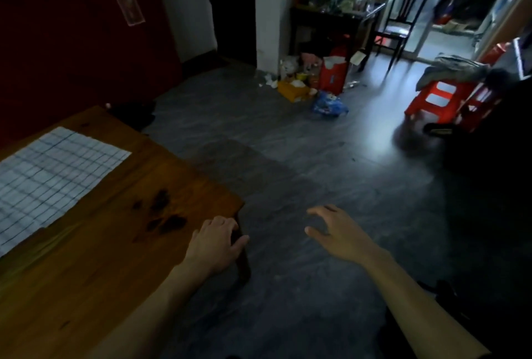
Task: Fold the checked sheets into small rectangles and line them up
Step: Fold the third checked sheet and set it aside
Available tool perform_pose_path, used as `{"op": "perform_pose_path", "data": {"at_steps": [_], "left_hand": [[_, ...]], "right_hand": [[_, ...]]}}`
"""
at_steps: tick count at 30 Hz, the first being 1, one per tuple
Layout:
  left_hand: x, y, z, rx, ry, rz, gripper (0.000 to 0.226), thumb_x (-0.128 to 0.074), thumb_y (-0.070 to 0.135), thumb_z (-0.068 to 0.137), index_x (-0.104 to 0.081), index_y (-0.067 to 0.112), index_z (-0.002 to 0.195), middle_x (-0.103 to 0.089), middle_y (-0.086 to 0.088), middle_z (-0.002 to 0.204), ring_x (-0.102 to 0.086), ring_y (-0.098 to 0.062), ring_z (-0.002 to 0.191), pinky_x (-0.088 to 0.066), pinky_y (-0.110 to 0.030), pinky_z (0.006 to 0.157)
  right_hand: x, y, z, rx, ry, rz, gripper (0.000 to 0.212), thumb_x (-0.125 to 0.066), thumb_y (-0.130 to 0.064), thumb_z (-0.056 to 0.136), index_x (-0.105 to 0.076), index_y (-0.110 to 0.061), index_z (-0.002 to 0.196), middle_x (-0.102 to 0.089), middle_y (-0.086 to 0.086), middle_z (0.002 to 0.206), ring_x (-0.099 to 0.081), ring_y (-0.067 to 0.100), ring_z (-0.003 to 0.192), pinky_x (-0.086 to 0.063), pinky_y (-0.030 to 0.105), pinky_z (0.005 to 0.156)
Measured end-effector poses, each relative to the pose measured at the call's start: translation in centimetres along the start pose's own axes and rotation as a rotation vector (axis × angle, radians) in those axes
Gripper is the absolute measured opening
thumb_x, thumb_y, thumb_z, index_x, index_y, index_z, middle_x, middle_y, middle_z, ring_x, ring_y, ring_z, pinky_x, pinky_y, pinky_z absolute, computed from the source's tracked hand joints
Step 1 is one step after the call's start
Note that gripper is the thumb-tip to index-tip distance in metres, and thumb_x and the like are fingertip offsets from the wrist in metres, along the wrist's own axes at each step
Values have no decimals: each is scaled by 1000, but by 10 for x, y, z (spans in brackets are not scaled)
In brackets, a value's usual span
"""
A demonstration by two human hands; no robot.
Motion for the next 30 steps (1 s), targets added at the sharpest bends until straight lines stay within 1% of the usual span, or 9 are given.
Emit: {"op": "perform_pose_path", "data": {"at_steps": [4, 6, 9, 13, 17, 20, 23, 27, 30], "left_hand": [[12, 43, 61, -81, 39, 14, 45, -44, 64, 89, -55, 31, 117, -56, 3, 122, -51, -20, 111, -47, -44, 93], [14, 59, 94, -99, 55, 2, 46, -43, 66, 89, -57, 30, 114, -58, 1, 120, -53, -21, 110, -47, -43, 93], [8, 90, 147, -105, 50, -20, 47, -47, 63, 90, -57, 27, 117, -58, -2, 124, -53, -23, 114, -47, -41, 95], [0, 139, 218, -152, 68, -86, 48, -46, 62, 90, -57, 25, 120, -56, -2, 127, -51, -23, 117, -45, -39, 96], [8, 163, 302, -106, 43, -117, 50, -43, 62, 91, -55, 23, 121, -53, -3, 129, -47, -25, 120, -42, -44, 98], [21, 162, 350, -61, 11, -126, 53, -43, 62, 92, -52, 21, 125, -52, -5, 131, -47, -27, 121, -43, -45, 99], [39, 152, 387, -26, -6, -118, 54, -44, 63, 91, -51, 22, 126, -50, -4, 132, -47, -26, 121, -43, -45, 99], [65, 114, 421, 53, 47, -118, 51, -46, 62, 91, -52, 23, 124, -45, -1, 135, -45, -25, 123, -44, -43, 100], [76, 77, 448, 156, 73, -128, 49, -48, 61, 90, -54, 24, 122, -46, 0, 134, -46, -24, 123, -44, -43, 99]], "right_hand": [[29, 40, 20, -31, 84, 41, 52, -55, -50, 94, -46, -25, 139, -47, 0, 137, -44, 20, 128, -40, 35, 105], [40, 59, 33, -51, 80, 29, 53, -55, -50, 94, -45, -25, 140, -47, 1, 135, -44, 20, 126, -40, 35, 105], [56, 88, 63, -82, 65, -9, 53, -56, -48, 93, -47, -23, 139, -49, 3, 134, -45, 23, 125, -40, 36, 105], [92, 115, 119, -80, 61, -97, 53, -56, -46, 94, -47, -20, 139, -49, 2, 138, -44, 21, 128, -37, 33, 106], [133, 132, 196, -85, 73, -190, 53, -57, -46, 94, -47, -21, 139, -49, 2, 138, -45, 21, 127, -39, 33, 105], [151, 131, 248, -42, 40, -221, 55, -57, -46, 93, -47, -19, 140, -49, 2, 140, -44, 22, 128, -37, 33, 107], [165, 133, 298, -12, 44, -193, 53, -55, -45, 94, -47, -19, 139, -49, 1, 139, -43, 22, 128, -37, 33, 106], [175, 126, 366, 85, 40, -177, 49, -55, -44, 96, -48, -19, 138, -49, 0, 140, -42, 22, 129, -34, 33, 105], [174, 119, 424, 145, 21, -143, 48, -56, -44, 94, -49, -22, 136, -50, -2, 137, -44, 21, 127, -37, 32, 104]]}}
Point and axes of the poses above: each hand's wrist, its own z-axis towards the middle knuckle, its own x-axis out of the back of the hand, y = z × x, the point moved 5 cm from there along z, towards the middle knuckle
